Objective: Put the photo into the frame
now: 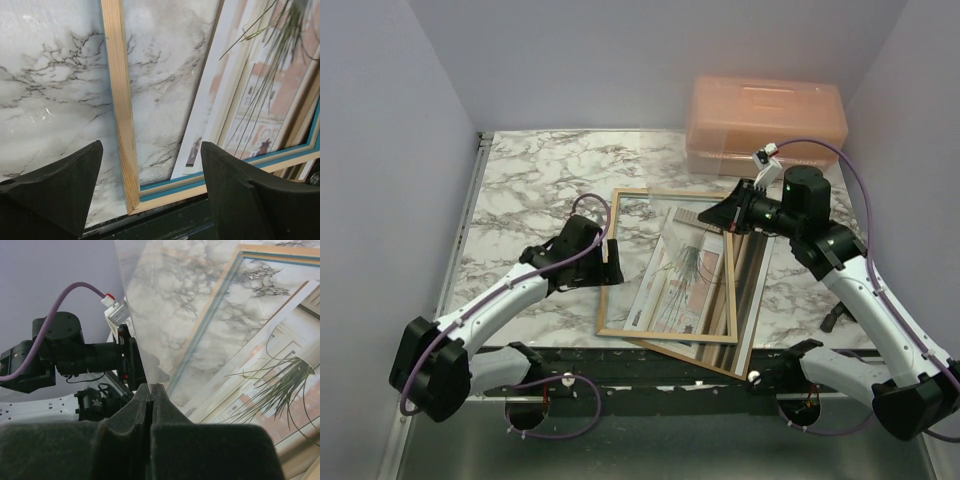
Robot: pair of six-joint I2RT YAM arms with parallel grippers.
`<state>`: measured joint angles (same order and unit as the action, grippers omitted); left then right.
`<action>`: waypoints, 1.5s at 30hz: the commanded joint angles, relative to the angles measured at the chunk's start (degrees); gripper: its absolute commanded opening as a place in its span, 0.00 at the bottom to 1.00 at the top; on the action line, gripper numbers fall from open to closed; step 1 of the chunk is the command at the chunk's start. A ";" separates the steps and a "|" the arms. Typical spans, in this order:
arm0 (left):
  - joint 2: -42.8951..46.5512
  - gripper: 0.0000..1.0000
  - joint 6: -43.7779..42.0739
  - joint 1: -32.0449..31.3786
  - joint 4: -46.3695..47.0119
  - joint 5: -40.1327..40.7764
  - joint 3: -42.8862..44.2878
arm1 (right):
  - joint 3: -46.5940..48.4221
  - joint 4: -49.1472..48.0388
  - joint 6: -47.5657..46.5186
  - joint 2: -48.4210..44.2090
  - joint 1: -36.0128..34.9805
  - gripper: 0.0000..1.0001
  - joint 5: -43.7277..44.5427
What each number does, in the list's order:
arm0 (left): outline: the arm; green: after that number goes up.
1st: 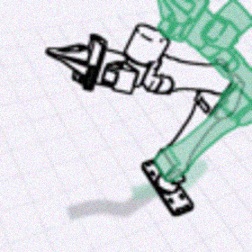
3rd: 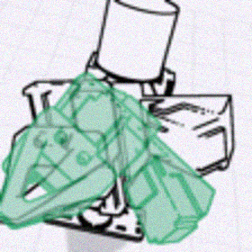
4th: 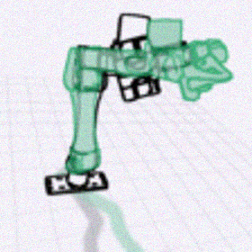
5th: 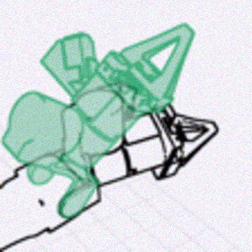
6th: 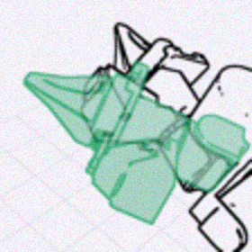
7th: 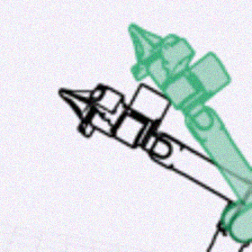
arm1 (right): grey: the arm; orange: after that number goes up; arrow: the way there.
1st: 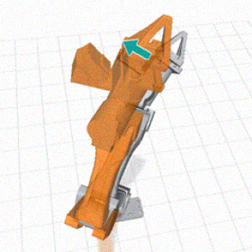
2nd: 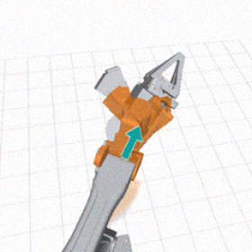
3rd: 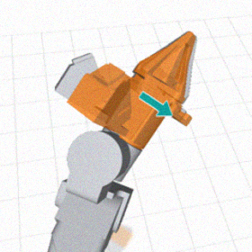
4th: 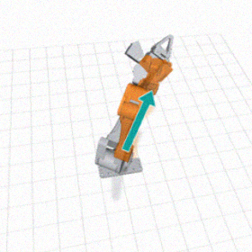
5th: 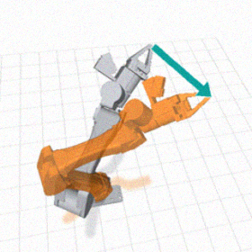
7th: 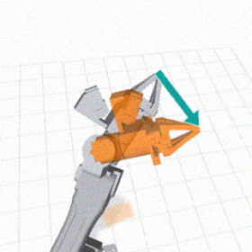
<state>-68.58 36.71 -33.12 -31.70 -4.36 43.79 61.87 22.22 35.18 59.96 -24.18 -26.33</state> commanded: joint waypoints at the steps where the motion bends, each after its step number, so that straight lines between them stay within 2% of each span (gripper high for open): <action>1: 6.79 0.84 0.69 1.15 4.20 1.43 -3.03 | 2.03 -2.79 2.52 1.04 0.15 0.00 -7.19; 7: 14.34 0.84 2.26 8.22 9.37 -6.00 -8.94 | 2.53 -5.25 6.58 2.97 0.10 0.00 -11.37; 14: 22.91 0.82 2.58 13.86 7.03 -1.80 -13.57 | 2.82 -7.56 8.81 5.08 0.13 0.00 -15.71; 21: 28.24 0.80 1.42 16.57 5.72 -1.98 -14.97 | 1.13 -0.84 3.38 7.74 0.10 0.00 -14.22; 28: 24.73 0.80 1.12 17.12 6.63 -3.16 -14.87 | -7.84 0.85 -0.89 9.37 0.11 0.00 -11.96; 34: 19.26 0.80 2.61 18.77 13.48 -8.51 -15.71 | -14.88 -3.37 -3.86 11.05 0.19 0.01 -11.22; 36: 16.24 0.79 3.05 19.42 15.86 -9.96 -15.91 | -16.12 -4.89 -4.70 12.37 0.20 0.12 -10.73; 37: 14.49 0.79 3.10 19.92 16.58 -10.20 -15.68 | -16.55 -5.52 -4.99 13.13 0.23 0.14 -10.24; 45: 4.06 0.79 3.20 22.29 20.55 -9.82 -15.15 | -23.98 -18.02 -0.19 14.67 0.54 0.17 -6.41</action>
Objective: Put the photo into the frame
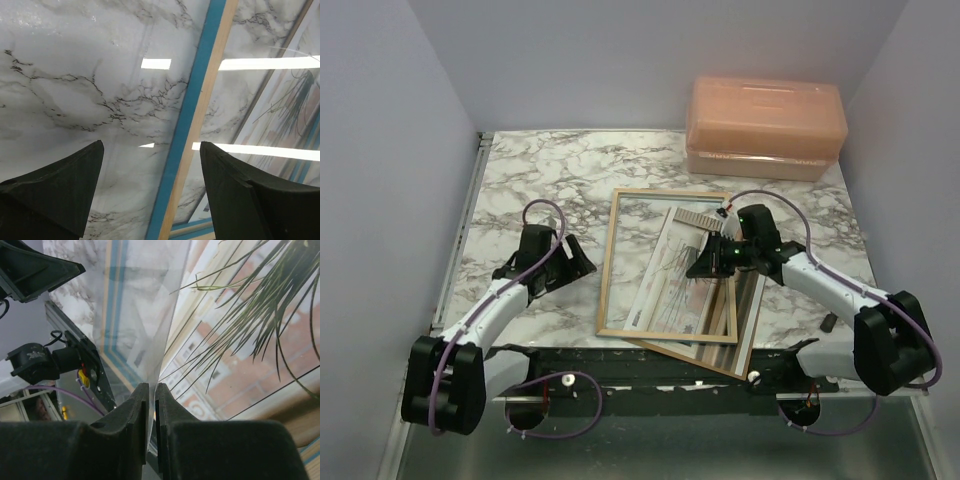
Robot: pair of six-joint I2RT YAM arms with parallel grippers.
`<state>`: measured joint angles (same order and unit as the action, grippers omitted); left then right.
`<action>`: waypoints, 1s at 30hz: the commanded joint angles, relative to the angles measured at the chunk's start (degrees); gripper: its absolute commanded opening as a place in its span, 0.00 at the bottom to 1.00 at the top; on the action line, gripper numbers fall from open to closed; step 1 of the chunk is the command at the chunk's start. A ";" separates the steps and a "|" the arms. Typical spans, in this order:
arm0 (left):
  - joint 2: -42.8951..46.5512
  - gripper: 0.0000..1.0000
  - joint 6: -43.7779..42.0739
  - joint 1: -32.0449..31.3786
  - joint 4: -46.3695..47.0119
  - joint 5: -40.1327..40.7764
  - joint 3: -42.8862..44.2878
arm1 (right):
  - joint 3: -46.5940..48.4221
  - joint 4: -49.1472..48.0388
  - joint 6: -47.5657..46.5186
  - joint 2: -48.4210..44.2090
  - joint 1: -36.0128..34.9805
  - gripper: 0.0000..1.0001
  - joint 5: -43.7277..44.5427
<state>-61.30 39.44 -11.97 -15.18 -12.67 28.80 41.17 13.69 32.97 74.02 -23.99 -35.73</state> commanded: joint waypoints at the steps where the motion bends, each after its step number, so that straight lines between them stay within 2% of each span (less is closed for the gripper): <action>1: -4.21 0.79 0.38 1.28 4.25 -1.66 -0.11 | -4.08 -11.17 2.90 0.91 0.43 0.18 3.20; 6: -7.30 0.77 -0.14 1.33 5.65 -3.35 -0.33 | -8.91 -21.91 7.90 2.90 0.61 0.26 3.33; 11: -8.44 0.76 -0.42 1.39 6.40 -4.70 -0.24 | -14.02 -35.79 15.47 5.05 0.70 0.41 0.22; 15: -9.00 0.75 -0.72 1.35 6.52 -5.23 -0.18 | -15.68 -44.85 20.00 8.23 0.70 0.47 -1.89; 24: -10.50 0.74 -1.28 1.33 6.71 -6.98 0.37 | -18.43 -67.33 30.93 18.88 0.70 0.44 -7.59; 27: -10.56 0.74 -1.65 1.33 6.65 -7.21 0.51 | -18.93 -69.00 31.84 19.74 0.69 0.37 -7.75; 30: -9.44 0.74 -1.81 1.33 6.25 -7.50 0.54 | -18.90 -66.27 30.86 17.58 0.70 0.29 -7.11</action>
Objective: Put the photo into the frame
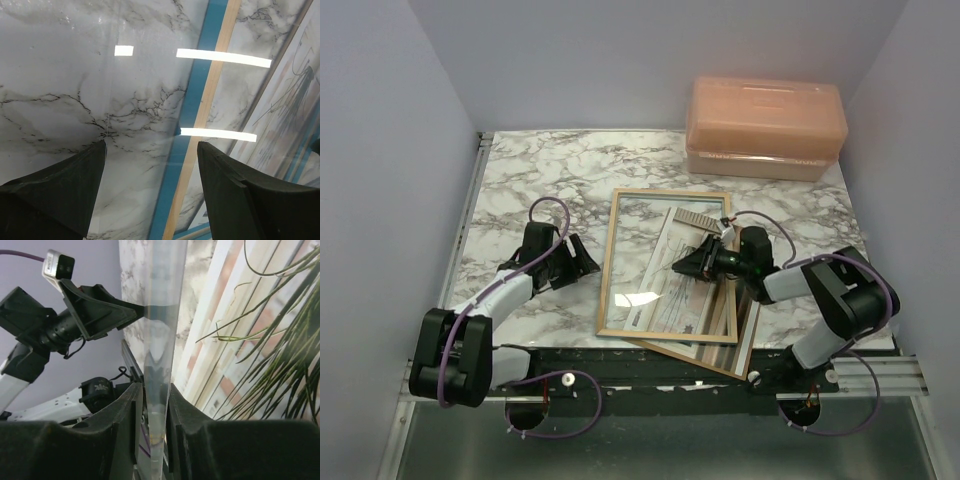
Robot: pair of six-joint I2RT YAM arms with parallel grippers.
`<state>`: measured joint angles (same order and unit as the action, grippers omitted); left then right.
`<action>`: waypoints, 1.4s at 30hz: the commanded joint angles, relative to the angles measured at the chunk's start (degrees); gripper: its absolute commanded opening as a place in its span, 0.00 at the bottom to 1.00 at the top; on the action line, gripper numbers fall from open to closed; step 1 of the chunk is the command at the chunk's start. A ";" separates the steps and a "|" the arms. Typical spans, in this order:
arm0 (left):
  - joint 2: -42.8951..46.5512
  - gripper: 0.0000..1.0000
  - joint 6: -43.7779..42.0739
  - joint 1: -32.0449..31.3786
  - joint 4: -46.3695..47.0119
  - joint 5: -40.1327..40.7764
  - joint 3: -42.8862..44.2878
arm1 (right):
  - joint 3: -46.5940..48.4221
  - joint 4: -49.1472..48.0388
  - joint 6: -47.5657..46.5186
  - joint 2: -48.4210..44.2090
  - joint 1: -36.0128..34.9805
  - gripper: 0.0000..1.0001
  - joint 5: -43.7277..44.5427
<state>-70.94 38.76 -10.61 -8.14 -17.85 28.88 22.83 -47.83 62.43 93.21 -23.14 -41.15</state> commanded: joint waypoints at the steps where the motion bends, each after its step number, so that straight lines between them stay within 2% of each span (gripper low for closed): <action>1: 0.88 0.75 -1.15 -0.02 -0.83 -2.60 0.39 | -0.19 -2.48 0.56 -3.00 -0.16 0.24 -1.08; 4: 4.01 0.76 -0.72 -0.02 -1.76 -3.19 0.38 | 2.48 9.17 -4.36 -7.99 -0.13 0.12 1.59; 10: 12.02 0.79 -0.71 -0.10 -4.69 -3.13 0.28 | 11.75 35.82 -15.49 -18.97 -0.16 0.01 9.00; 12: 13.47 0.79 -0.49 -0.26 -5.30 -3.16 0.21 | 14.93 43.47 -18.17 -21.67 -0.16 0.00 11.62; 18: 12.88 0.78 1.02 -2.21 -4.70 -2.90 -0.53 | 22.08 56.06 -21.78 -26.49 -0.16 0.00 15.93; 23: 10.49 0.74 3.33 -4.92 -2.47 -2.84 -1.79 | 28.38 63.56 -23.81 -29.26 -0.16 0.00 18.15; 28: 7.83 0.64 5.83 -8.60 -0.88 -0.02 -2.91 | 35.22 70.50 -25.88 -29.73 -0.16 0.00 19.71; 33: 5.49 0.52 6.67 -10.28 -0.87 3.38 -3.53 | 37.41 71.16 -25.96 -29.19 -0.11 0.00 16.70; 42: 8.30 0.46 5.59 -10.48 -5.59 10.47 -3.19 | 38.41 68.65 -23.78 -28.51 -0.16 0.00 11.13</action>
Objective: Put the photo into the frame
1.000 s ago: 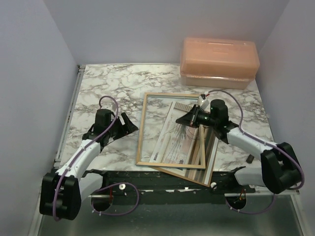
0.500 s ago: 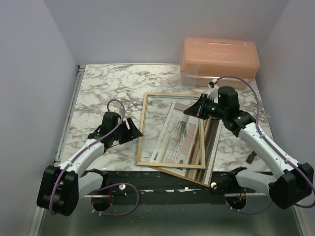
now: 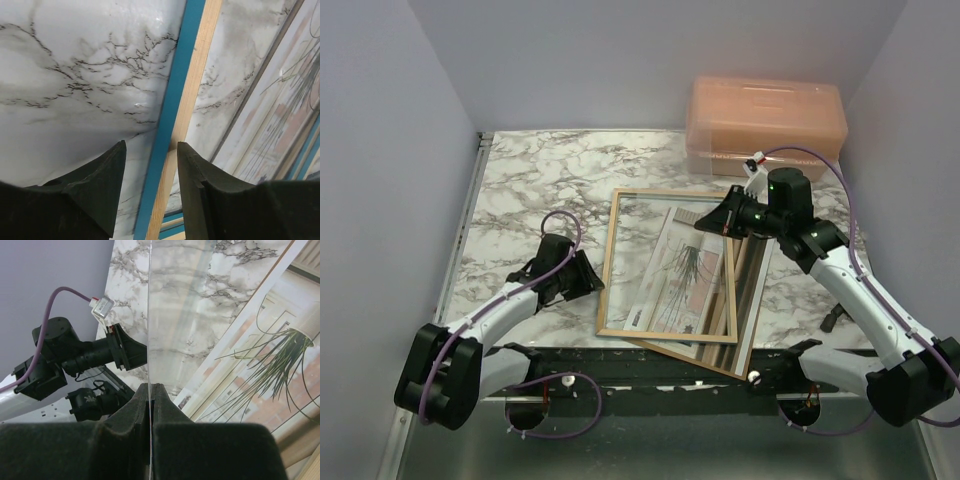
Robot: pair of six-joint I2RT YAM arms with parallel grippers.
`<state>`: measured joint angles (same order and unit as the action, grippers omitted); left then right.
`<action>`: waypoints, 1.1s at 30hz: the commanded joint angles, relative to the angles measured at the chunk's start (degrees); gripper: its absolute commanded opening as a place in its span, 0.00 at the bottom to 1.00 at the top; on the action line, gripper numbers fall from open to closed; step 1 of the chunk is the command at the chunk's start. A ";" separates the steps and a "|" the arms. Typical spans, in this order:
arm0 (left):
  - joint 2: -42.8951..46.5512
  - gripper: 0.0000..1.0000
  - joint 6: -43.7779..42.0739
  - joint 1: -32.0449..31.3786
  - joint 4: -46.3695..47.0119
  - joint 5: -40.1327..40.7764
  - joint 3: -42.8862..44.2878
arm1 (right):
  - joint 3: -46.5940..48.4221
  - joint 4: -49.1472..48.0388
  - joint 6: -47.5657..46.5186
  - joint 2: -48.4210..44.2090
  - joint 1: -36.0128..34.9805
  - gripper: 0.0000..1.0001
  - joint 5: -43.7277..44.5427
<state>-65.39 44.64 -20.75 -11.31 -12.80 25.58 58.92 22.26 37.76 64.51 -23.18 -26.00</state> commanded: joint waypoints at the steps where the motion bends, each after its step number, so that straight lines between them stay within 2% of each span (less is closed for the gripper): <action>1: 3.42 0.45 -0.46 -0.35 -2.77 5.84 0.09 | 2.26 -2.00 1.19 0.33 -0.11 0.00 -4.46; 12: 0.18 0.44 -0.81 -0.30 -0.94 5.07 -0.46 | 0.32 -6.43 3.89 1.40 -0.10 0.00 -6.79; 33: 3.16 0.44 -1.43 -1.22 0.87 3.22 -1.37 | -6.49 -7.24 5.06 -1.55 -0.11 0.00 -7.32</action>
<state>-63.64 44.03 -21.17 -12.45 -8.73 25.19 53.87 16.97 42.24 65.08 -23.18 -31.44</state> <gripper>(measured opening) 0.446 0.049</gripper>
